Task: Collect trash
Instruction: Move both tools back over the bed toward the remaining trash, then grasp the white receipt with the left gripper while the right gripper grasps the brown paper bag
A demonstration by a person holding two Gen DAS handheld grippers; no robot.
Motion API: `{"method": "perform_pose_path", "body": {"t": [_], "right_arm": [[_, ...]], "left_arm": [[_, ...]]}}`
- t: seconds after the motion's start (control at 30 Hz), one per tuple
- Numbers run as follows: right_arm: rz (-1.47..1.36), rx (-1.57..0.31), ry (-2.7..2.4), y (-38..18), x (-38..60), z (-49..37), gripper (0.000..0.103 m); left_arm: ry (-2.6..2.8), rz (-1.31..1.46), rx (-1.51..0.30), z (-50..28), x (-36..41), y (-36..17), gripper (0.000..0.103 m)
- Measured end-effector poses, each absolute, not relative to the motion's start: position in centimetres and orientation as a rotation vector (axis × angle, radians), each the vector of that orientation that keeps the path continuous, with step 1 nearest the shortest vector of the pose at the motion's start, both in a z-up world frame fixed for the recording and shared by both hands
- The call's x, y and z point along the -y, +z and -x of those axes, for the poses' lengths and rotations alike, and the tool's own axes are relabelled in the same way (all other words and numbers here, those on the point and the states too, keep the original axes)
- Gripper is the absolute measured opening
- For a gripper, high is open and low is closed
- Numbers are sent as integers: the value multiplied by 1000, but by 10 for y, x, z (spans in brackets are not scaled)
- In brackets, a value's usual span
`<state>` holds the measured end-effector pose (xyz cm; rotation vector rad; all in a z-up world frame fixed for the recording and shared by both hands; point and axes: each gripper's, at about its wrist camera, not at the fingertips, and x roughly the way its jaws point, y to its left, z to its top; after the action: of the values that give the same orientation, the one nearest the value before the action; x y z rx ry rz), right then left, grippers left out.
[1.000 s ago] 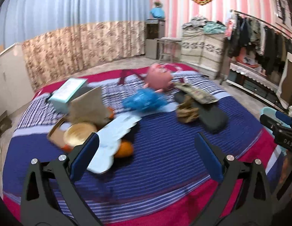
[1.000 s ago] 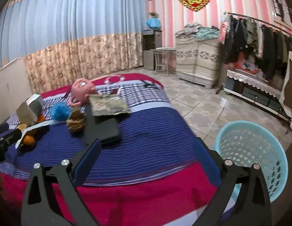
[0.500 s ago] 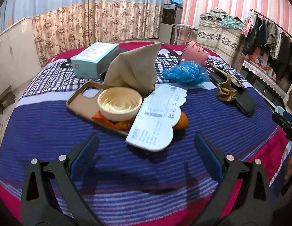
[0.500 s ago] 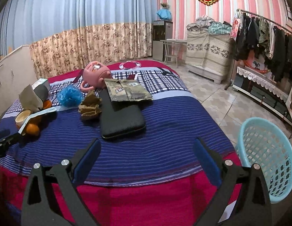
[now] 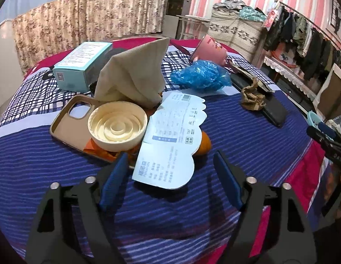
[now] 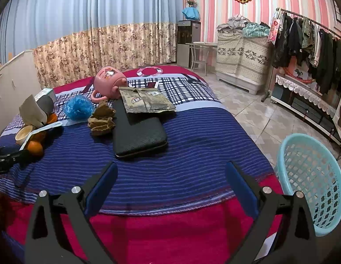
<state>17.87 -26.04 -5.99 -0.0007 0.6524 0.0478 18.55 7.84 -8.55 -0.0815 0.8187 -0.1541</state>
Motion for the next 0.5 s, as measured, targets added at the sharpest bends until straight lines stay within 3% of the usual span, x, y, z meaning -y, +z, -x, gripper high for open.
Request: {"method": "perform_pose_path", "body": {"t": [0.1,0.17,0.37,0.5], "right_arm": [[-9,-653,46,-60,262,-179,96],[-8,-657,42,-61,262,-180,96],[6,-664,43,-63,259,-179,96],[4,-663,43,-63,259,-180,96]], "left_arm": [[-183,91,-828,-186,-80,-86,56],[-209,121,-836,-185,-82,-86,53],[-213,127,-842,-186,-83,-88,53],[-248,161,-846,-189,-85,-88,62]]}}
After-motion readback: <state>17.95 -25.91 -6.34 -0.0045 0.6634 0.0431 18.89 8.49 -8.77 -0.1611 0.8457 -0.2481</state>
